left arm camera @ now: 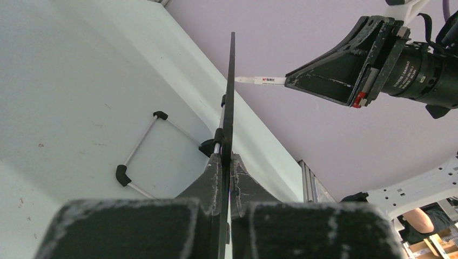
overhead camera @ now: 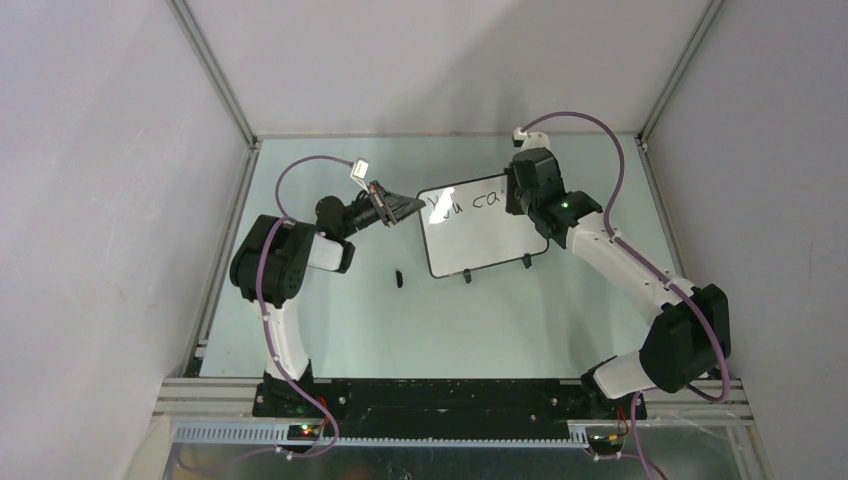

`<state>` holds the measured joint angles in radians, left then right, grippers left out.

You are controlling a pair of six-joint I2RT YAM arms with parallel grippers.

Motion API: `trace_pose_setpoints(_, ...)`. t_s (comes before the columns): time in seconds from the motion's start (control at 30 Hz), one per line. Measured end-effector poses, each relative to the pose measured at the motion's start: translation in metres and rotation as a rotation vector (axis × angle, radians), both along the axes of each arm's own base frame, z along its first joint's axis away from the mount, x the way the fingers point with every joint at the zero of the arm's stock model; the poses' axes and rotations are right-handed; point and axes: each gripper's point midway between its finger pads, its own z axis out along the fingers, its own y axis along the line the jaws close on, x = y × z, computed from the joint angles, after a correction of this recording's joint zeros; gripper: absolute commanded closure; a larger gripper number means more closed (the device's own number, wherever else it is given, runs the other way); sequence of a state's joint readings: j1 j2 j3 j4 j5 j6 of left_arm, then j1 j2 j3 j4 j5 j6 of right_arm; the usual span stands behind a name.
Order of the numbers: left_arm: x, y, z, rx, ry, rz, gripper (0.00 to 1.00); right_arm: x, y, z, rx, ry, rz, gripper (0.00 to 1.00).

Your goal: Write a sentence on the whiteboard

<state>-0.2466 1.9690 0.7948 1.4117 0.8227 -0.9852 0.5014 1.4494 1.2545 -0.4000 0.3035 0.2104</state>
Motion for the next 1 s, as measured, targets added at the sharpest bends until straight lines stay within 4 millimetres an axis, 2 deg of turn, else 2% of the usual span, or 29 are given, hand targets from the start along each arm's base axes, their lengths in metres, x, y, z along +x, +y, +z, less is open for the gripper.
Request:
trace_pose_setpoints(0.27, 0.000, 0.000, 0.000, 0.000, 0.000, 0.000, 1.00, -0.009, 0.002, -0.012, -0.027, 0.028, 0.008, 1.00)
trace_pose_setpoints(1.0, 0.000, 0.000, 0.000, 0.000, 0.000, 0.000, 1.00, -0.009, -0.002, -0.013, -0.026, 0.033, 0.003, 1.00)
